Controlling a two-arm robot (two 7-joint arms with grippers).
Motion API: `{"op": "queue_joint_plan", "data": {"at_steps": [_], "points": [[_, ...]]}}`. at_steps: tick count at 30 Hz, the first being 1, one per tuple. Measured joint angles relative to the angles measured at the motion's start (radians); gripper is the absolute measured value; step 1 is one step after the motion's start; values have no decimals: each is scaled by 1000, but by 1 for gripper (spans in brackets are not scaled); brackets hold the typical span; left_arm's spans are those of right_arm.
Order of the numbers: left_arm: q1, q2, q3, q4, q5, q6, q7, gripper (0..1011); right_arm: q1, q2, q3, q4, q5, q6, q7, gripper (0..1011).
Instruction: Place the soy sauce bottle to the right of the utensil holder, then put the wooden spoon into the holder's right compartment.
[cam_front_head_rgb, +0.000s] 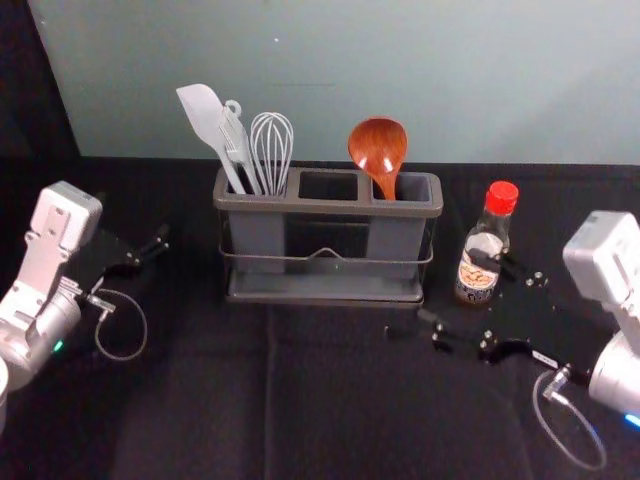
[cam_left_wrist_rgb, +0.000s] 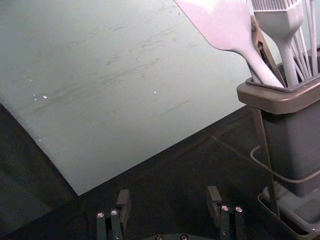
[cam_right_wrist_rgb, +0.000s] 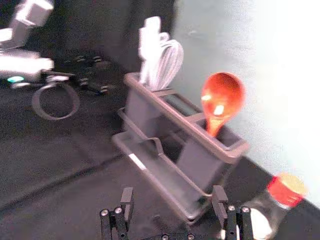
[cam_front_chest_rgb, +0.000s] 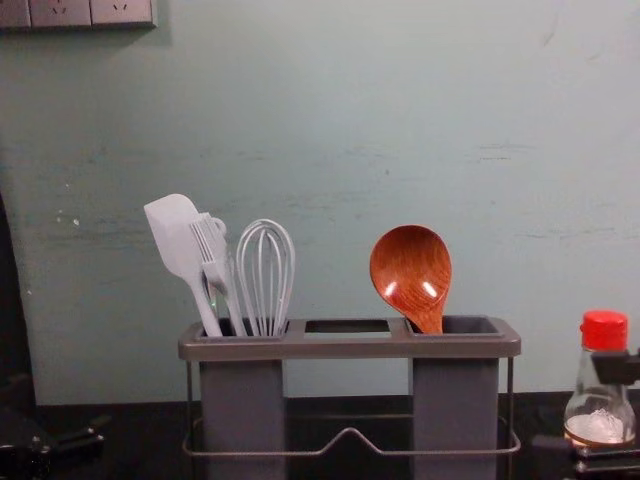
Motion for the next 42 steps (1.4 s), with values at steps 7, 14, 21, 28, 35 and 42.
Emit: {"op": "queue_joint_plan", "data": {"at_steps": [7, 14, 21, 28, 35, 42], "points": [[0, 0, 0, 0, 0, 0, 0, 1005, -81, -107, -11, 28, -104, -144, -198, 1002], [0, 0, 0, 0, 0, 0, 0, 1005, -124, -195, -6, 57, -142, -211, -288, 1002], [0, 0, 0, 0, 0, 0, 0, 1005, -146, -250, 21, 57, -119, -198, -311, 1003], [0, 0, 0, 0, 0, 0, 0, 1005, -155, -290, 42, 50, -107, -160, -318, 1002], [0, 0, 0, 0, 0, 0, 0, 1005, -155, -294, 45, 48, -108, -153, -318, 1002], [0, 0, 0, 0, 0, 0, 0, 1005, -154, -292, 43, 48, -108, -154, -317, 1003]]}}
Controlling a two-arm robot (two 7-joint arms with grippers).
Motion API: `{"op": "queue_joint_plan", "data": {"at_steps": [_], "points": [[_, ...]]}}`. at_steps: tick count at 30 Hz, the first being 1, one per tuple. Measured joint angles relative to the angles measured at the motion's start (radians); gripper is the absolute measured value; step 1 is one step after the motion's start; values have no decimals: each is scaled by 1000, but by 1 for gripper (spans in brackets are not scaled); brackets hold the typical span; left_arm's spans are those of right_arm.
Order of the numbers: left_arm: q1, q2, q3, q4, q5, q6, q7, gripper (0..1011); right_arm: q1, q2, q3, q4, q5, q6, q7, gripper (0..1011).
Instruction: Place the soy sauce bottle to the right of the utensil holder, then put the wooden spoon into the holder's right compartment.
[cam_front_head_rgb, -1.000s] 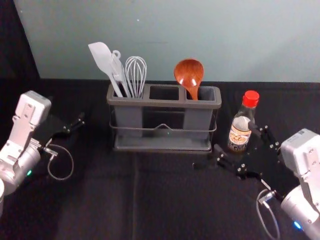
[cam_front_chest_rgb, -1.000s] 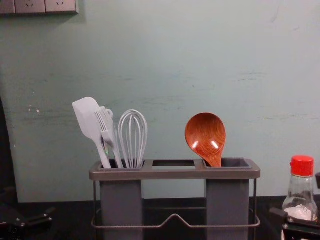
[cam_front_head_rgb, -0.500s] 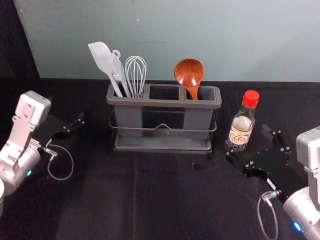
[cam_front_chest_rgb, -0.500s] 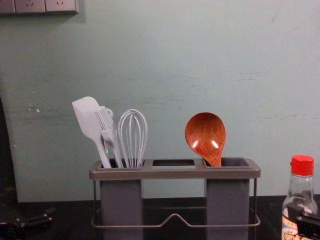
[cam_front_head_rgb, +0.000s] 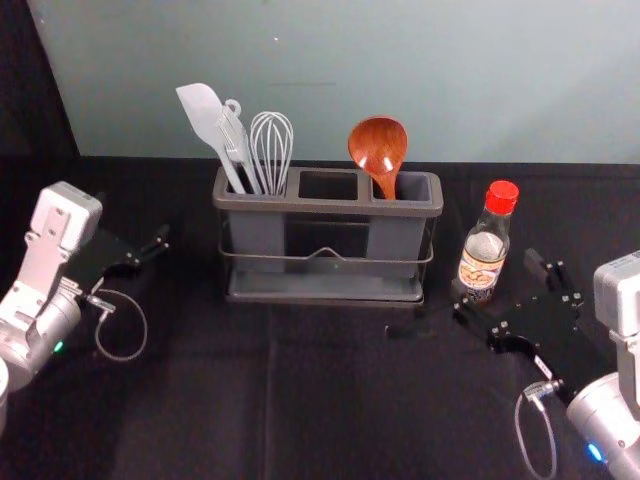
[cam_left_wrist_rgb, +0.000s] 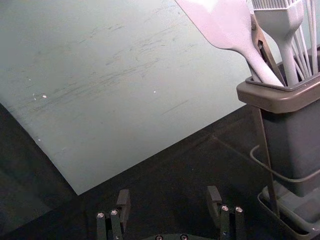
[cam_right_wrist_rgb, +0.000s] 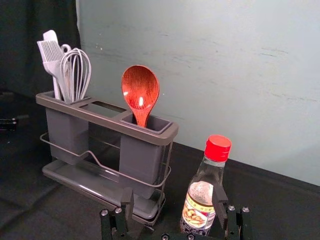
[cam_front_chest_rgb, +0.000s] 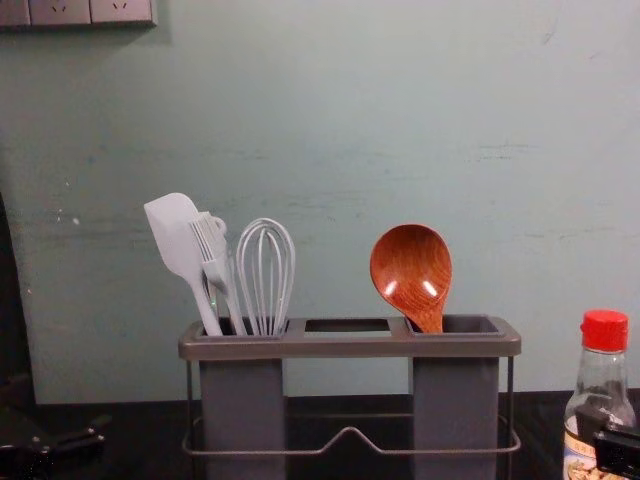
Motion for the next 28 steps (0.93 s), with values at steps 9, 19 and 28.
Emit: {"op": "queue_joint_plan", "data": {"at_steps": [9, 19, 28], "points": [[0, 0, 0, 0, 0, 0, 0, 1005, 1, 2, -1, 0, 1, -1, 1, 1003], [0, 0, 0, 0, 0, 0, 0, 1005, 2, 3, -2, 1, 2, -3, 1, 1002], [0, 0, 0, 0, 0, 0, 0, 1005, 2, 3, -2, 1, 2, -3, 2, 1003]]}}
